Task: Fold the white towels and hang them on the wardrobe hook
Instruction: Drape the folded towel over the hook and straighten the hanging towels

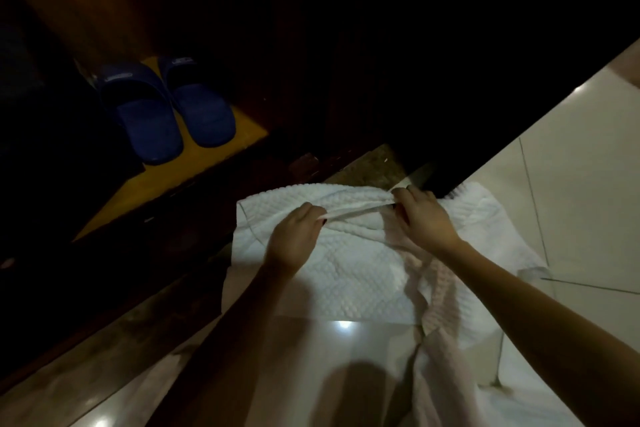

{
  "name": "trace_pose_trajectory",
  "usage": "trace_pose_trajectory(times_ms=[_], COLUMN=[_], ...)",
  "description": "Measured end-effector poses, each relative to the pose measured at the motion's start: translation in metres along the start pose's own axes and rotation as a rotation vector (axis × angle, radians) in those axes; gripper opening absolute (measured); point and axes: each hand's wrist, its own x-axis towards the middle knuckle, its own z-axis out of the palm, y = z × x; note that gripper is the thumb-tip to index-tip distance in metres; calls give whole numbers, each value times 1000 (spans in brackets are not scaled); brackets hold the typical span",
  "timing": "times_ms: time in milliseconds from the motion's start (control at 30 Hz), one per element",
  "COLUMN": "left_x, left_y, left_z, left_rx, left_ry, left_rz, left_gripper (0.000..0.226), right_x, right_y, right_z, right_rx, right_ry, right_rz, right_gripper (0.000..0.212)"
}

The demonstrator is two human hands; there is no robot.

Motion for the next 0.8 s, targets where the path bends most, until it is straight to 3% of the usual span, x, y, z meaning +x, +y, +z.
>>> trace_pose_trajectory(times_ms=[100,233,367,467,600,800], left_x=[5,16,35,41,55,55], left_y=[31,76,122,162,229,319], left_z=[-53,-160,-274,-348,-449,-605], left_rx=[-55,-67,-123,-147,-99,-2], left_ry=[93,226,261,241,259,364], left_rz=[-19,-5,-73,-77,30,195], left_gripper=[17,17,19,18,20,21], right_x=[-8,-7,4,8,4,-2], right_y=[-15,-61,-106,-127,-150,-202], right_z=[-43,-133,-237,-316,-422,-589], right_rx=[78,100,154,205,305,350], right_ry=[-102,-52,73,95,158,241], right_rz=[-30,-191,-266,-223,-176,-256], right_gripper=[33,47,33,24,26,21])
